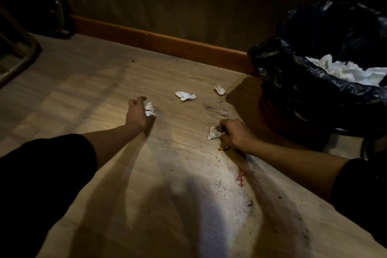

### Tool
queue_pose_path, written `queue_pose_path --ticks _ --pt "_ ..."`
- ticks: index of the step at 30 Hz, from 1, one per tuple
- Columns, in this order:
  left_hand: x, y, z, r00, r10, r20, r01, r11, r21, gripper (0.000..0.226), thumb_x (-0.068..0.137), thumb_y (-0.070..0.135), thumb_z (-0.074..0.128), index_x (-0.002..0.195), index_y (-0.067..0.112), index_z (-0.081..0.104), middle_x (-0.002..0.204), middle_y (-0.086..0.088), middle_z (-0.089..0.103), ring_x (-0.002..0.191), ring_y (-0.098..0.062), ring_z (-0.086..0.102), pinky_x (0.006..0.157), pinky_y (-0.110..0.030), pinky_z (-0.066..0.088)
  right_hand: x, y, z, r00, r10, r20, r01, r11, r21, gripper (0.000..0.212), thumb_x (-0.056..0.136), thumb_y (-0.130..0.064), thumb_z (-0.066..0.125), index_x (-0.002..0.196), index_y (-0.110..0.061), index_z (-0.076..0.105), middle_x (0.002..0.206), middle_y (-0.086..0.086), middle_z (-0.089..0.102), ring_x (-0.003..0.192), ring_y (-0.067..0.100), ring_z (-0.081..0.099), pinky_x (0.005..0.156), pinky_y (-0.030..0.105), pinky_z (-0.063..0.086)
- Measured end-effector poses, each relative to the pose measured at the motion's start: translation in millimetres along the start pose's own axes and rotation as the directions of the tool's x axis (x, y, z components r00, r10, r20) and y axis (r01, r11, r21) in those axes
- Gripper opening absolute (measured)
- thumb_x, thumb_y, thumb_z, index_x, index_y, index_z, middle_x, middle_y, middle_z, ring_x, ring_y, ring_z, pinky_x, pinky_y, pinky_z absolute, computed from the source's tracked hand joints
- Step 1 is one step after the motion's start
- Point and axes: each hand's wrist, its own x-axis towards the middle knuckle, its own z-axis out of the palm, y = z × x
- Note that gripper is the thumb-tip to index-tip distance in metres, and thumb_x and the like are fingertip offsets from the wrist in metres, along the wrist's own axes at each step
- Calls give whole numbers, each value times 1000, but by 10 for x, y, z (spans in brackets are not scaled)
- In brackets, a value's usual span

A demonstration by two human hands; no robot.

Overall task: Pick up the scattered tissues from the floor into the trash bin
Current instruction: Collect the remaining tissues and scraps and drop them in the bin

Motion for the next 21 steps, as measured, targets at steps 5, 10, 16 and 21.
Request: queue_pose_path --ticks 5,10,16,21 --pt "130 -25 34 988 64 141 -75 994 76 54 85 25 67 135 7 59 141 -18 55 131 -33 53 112 -33 38 254 43 -181 977 111 -183 -93 990 104 22 85 -17 69 104 -15 59 99 11 69 92 34 65 74 39 55" --pt "103 -69 62 994 103 34 -106 990 90 29 81 19 72 109 11 74 111 -16 72 106 -35 67 91 -34 52 479 116 -284 973 199 -118 -192 979 69 38 79 -30 63 115 -16 63 115 17 68 109 40 64 84 43 57" --pt "82 128 117 996 61 57 -62 998 10 18 77 18 75 94 13 71 97 -10 74 94 -29 68 75 -25 46 484 201 -190 969 205 -140 -203 979 31 27 88 -13 67 114 -15 70 118 19 68 110 37 64 77 34 50" --pt "158 589 278 956 257 142 -261 965 9 59 74 24 79 129 16 60 112 -17 72 105 -34 67 87 -35 51 451 330 -203 972 142 -187 -141 990 19 13 88 -10 70 100 -5 73 107 18 70 104 35 66 78 36 51"
